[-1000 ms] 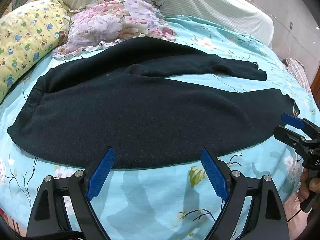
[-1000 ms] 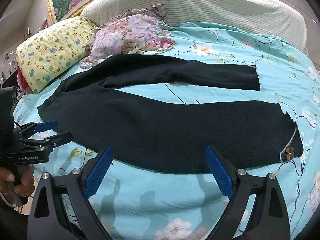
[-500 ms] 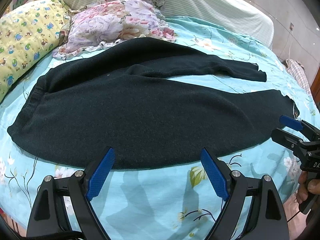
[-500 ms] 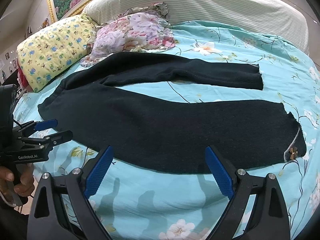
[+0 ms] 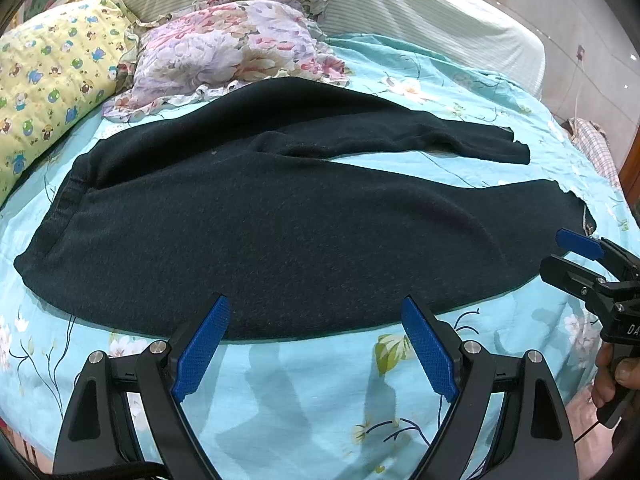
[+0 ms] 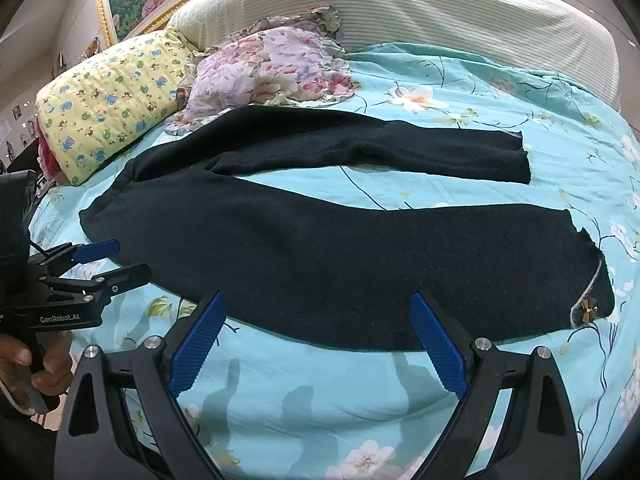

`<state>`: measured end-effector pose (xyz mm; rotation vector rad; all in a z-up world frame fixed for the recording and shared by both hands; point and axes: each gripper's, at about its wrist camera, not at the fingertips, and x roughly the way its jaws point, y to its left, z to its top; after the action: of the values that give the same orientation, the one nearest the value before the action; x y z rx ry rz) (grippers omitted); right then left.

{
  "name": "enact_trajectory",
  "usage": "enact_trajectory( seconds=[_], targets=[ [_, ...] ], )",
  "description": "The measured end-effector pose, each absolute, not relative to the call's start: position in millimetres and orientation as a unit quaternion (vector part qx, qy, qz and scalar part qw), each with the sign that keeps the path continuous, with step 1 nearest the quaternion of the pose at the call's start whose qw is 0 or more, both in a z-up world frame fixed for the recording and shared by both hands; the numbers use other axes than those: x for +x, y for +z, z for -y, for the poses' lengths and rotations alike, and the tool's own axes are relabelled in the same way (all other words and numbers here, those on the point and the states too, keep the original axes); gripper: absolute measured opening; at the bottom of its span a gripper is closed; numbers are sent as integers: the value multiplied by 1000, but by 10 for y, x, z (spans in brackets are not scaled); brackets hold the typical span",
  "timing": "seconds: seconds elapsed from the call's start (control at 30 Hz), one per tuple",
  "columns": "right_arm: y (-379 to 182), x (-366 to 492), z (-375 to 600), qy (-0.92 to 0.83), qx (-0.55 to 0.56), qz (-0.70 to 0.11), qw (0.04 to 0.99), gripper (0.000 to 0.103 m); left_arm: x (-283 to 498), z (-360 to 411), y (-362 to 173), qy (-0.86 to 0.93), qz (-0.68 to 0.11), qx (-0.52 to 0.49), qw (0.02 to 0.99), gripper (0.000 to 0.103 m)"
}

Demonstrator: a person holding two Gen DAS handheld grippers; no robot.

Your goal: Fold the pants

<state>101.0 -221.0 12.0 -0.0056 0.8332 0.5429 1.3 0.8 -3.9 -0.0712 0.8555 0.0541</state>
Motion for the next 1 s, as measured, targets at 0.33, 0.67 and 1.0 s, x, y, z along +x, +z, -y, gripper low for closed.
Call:
enact_trajectory(
  seconds=[0.33, 0.67, 1.0],
  targets=[
    [129, 1003, 2197, 259, -3, -401, 879, 93, 0, -14, -34, 23, -413, -40, 909, 88],
    [146, 1009, 2190, 261, -2, -400, 878, 93, 7, -60, -37, 13, -416, -49, 908, 88],
    [204, 1020, 2189, 263, 5, -400, 878, 93, 70, -81, -36, -6, -424, -60, 904, 88]
  ],
)
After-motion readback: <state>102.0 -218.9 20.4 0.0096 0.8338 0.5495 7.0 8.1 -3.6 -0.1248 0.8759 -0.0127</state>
